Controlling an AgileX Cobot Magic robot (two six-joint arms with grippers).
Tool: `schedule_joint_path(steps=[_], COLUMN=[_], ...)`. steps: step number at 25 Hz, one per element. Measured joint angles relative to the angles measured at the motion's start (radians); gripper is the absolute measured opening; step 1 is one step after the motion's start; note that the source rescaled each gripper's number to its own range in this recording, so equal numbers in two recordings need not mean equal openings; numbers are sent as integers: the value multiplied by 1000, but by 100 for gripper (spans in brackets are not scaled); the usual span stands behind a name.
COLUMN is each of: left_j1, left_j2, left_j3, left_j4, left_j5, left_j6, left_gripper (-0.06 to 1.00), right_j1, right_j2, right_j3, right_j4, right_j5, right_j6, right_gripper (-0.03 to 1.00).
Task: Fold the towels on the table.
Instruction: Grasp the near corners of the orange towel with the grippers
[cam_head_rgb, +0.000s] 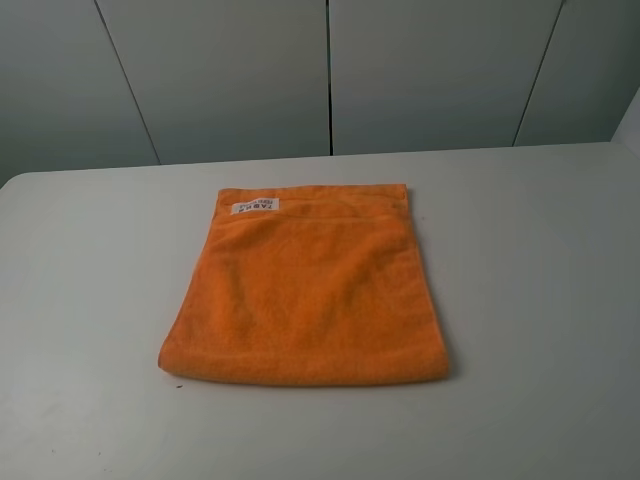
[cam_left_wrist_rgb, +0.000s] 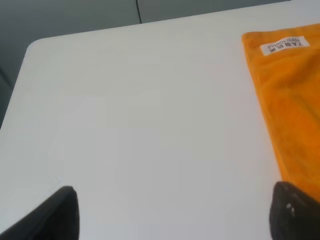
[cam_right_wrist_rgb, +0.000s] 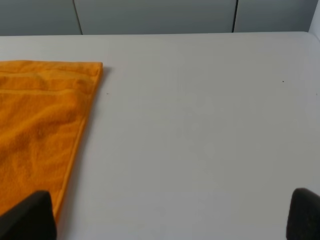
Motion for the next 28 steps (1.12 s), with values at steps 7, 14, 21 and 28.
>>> schedule_joint_path(steps=[7, 14, 21, 28], left_j1=[0, 0, 0, 0], left_j2=[80, 389, 757, 1120], left_j3=[-31, -61, -75, -162], left_j4=[-11, -119, -496, -545], left_j5=[-65, -196, -339, -395], left_j6=[2, 82, 505, 800], left_gripper=[98, 98, 98, 98], right_j1=[0, 8, 86, 255], right_j2=[30, 279, 671, 1058], right_j3=[-21, -42, -89, -208], right_j4=[0, 229, 340, 341], right_j5=[-41, -132, -184, -194], right_j6=[-8, -343, -607, -775], right_gripper=[100, 100, 100, 100])
